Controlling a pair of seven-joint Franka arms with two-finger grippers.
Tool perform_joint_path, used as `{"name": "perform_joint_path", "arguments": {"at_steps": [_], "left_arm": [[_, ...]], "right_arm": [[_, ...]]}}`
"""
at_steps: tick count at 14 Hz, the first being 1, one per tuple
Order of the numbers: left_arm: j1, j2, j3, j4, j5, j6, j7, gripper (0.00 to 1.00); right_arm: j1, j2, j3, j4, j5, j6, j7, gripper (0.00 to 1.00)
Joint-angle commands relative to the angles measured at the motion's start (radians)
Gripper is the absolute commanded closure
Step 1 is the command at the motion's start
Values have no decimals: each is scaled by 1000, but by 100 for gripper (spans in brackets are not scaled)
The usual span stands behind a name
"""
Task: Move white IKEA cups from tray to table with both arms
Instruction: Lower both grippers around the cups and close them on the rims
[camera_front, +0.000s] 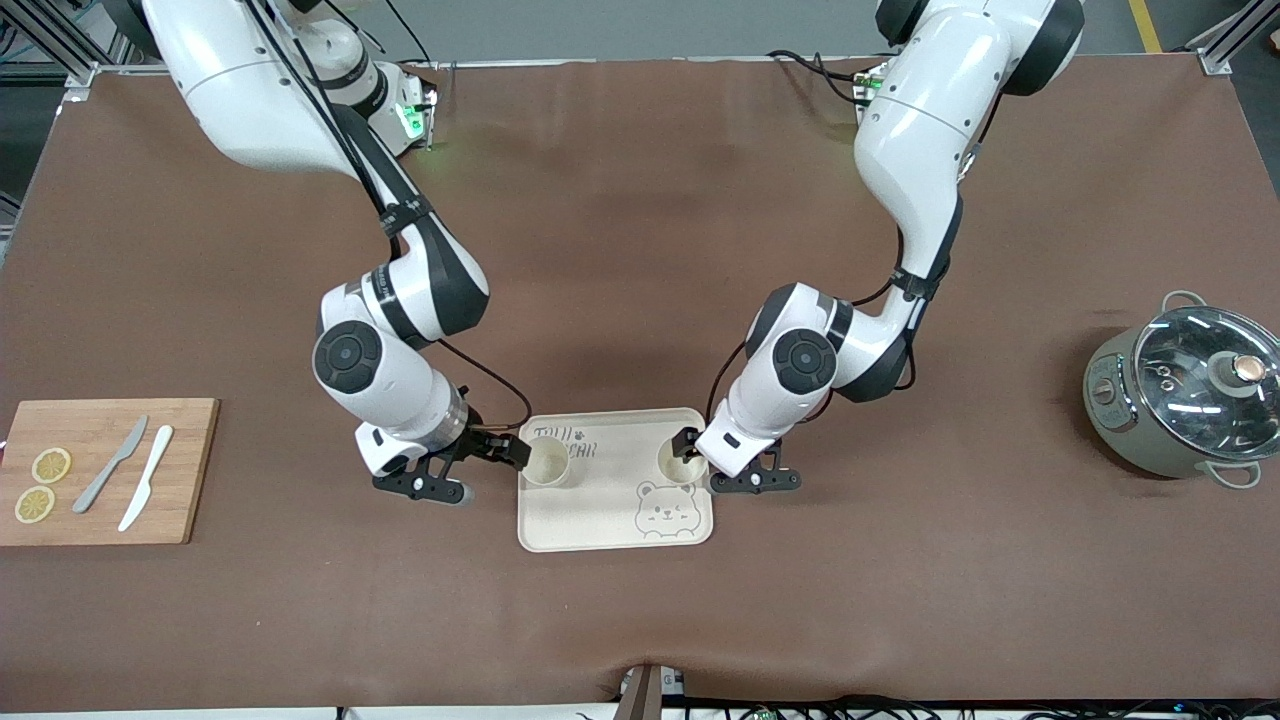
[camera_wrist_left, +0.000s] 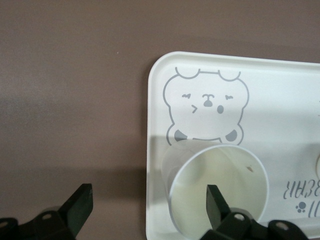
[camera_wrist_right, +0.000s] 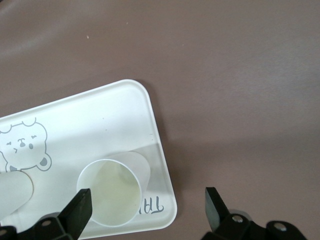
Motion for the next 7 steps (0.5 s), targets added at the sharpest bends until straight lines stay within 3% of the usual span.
{"name": "perform_joint_path", "arguments": {"at_steps": [1,2,3,4,5,6,7], "left_arm": [[-15,11,7,15,-17,7,-26,0],[-21,12,7,15,-14,8,-13,0],[-23,12,7,15,-13,10,-8,12],[-23,12,7,16,-16,8,-25,18],[-23,12,7,16,-19,8,-28,34],[-23,12,7,15,-19,10,-29,63],[-28,12,7,15,-19,10,-33,83]], "right_arm": [[33,42,-16,31,-24,17,27,0],[39,53,-21,31,-24,26,27,0],[46,64,-28,31,-24,36,27,0],[56,73,-36,30,-24,46,27,0],[65,85,-40,30,-24,57,27,0],[71,96,-44,30,-24,66,27,0],[77,105,-47,30,-24,77,27,0]]}}
